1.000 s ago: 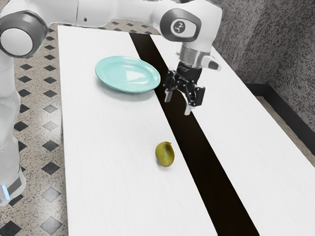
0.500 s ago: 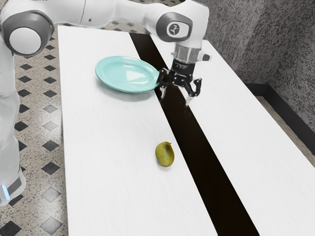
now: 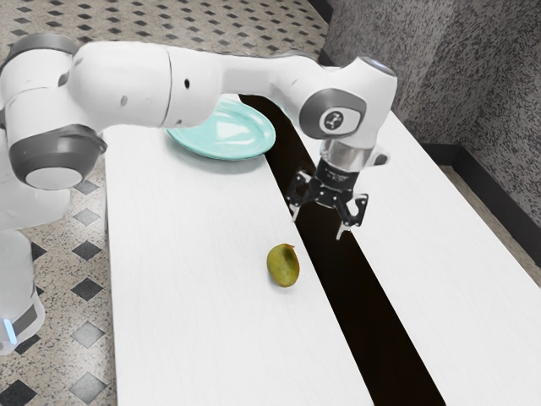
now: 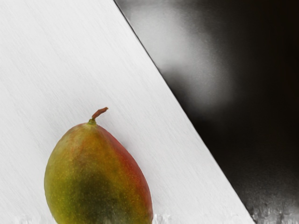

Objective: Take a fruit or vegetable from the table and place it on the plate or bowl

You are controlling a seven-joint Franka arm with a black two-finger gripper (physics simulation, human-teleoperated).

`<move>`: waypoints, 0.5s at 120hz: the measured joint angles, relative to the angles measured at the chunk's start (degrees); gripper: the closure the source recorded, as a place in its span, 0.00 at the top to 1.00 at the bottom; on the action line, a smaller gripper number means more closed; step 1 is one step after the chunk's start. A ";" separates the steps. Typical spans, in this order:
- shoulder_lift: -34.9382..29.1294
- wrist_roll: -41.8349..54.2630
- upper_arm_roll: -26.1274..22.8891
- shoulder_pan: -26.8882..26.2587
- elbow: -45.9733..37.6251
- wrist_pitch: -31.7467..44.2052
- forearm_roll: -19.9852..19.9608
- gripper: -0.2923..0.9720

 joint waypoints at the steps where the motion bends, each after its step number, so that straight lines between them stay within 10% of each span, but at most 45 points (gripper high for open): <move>1: 0.53 0.04 1.05 -1.25 -0.40 -0.02 -0.53 0.77; 21: 2.80 1.15 11.93 -16.23 -9.01 0.26 -6.23 0.77; 60: 4.71 2.65 16.71 -18.41 -12.35 -0.96 -8.70 0.77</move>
